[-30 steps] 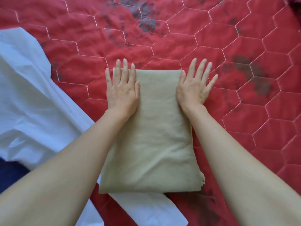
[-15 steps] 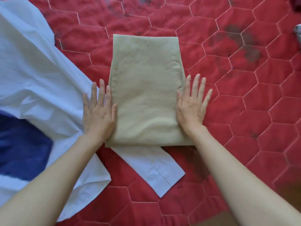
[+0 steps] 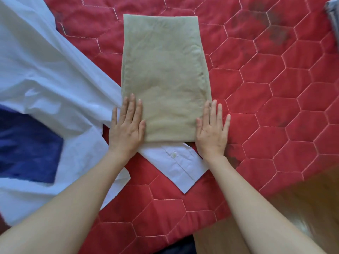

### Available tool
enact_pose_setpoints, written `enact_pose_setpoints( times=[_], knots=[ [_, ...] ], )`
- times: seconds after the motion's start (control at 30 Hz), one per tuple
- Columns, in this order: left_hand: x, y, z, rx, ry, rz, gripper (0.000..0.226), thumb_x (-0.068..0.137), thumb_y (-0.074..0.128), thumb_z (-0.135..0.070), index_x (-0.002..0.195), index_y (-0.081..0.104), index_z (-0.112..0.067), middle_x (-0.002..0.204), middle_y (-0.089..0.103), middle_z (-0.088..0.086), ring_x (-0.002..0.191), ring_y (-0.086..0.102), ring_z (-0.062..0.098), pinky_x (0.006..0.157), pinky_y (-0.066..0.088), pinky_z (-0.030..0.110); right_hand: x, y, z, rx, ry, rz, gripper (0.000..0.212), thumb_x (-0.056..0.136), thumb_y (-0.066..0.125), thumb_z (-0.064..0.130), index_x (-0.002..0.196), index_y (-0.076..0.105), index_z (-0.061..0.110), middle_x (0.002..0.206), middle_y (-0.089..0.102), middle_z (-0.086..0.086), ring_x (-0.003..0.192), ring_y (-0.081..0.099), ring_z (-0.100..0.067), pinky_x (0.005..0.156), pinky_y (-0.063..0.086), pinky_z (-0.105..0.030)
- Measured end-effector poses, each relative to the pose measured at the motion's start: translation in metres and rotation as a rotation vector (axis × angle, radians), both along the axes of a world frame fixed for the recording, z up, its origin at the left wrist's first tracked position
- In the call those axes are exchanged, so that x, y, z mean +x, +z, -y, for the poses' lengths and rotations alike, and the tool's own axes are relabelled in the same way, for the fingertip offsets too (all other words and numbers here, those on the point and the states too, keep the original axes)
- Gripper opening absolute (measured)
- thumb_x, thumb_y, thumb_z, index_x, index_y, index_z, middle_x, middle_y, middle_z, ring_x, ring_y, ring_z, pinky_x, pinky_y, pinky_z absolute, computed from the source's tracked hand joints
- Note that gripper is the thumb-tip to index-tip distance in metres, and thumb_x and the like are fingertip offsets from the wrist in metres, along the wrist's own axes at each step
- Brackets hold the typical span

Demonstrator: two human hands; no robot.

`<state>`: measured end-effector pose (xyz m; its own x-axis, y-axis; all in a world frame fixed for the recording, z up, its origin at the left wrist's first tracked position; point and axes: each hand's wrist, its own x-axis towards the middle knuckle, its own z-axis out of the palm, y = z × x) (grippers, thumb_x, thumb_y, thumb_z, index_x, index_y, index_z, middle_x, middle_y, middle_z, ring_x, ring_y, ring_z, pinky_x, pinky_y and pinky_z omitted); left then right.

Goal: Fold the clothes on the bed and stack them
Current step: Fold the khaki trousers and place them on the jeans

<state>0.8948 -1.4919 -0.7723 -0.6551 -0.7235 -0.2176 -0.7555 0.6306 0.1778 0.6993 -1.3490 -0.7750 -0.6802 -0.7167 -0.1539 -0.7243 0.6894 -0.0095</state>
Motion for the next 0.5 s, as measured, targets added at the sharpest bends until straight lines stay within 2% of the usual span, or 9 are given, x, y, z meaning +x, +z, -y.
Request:
enact_pose_setpoints(
  times=[0.07,0.13,0.27,0.4,0.5],
  knots=[
    [0.003,0.004,0.002,0.011,-0.01,0.05,0.063,0.098,0.01,-0.04,0.154,0.013,-0.012,0.162,0.004,0.005,0.147,-0.004,0.014,0.119,-0.001,0.045,-0.007,0.003,-0.007,0.005,-0.119,0.039,0.055,0.104,0.022,0.038,0.153,0.018,0.013,0.16,0.02,-0.01,0.148,0.014,-0.024,0.119,0.009,-0.051],
    [-0.004,0.009,0.007,-0.029,-0.057,0.06,0.063,0.097,0.013,-0.04,0.153,0.017,-0.01,0.162,0.009,0.006,0.149,0.001,0.019,0.118,-0.004,0.045,-0.01,0.008,-0.005,-0.023,-0.148,0.027,0.056,0.104,0.026,0.036,0.153,0.02,0.01,0.159,0.019,-0.013,0.149,0.012,-0.027,0.119,0.007,-0.051],
    [-0.042,0.01,0.041,-0.077,-0.24,0.03,0.062,0.097,0.019,-0.042,0.152,0.029,-0.015,0.16,0.021,0.008,0.148,0.017,0.029,0.117,0.005,0.052,-0.012,0.016,0.026,-0.118,-0.094,0.021,0.058,0.102,0.026,0.039,0.152,0.022,0.011,0.157,0.024,-0.015,0.147,0.019,-0.027,0.118,0.009,-0.051],
    [-0.102,0.006,0.11,-0.116,-0.313,0.057,0.059,0.1,0.022,-0.047,0.154,0.016,-0.023,0.162,0.01,0.006,0.149,0.008,0.031,0.116,-0.001,0.055,-0.013,0.005,0.054,-0.13,-0.167,0.13,0.06,0.102,0.027,0.042,0.154,0.012,0.018,0.158,0.024,-0.01,0.148,0.018,-0.023,0.118,0.011,-0.05],
    [-0.142,0.01,0.163,-0.156,-0.353,0.107,0.066,0.097,0.017,-0.054,0.155,0.008,-0.025,0.163,0.003,0.007,0.149,0.0,0.032,0.114,-0.005,0.058,-0.013,0.004,0.056,-0.161,-0.179,0.101,0.06,0.1,0.02,0.045,0.154,0.016,0.019,0.156,0.029,-0.009,0.146,0.023,-0.023,0.116,0.02,-0.047]
  ],
)
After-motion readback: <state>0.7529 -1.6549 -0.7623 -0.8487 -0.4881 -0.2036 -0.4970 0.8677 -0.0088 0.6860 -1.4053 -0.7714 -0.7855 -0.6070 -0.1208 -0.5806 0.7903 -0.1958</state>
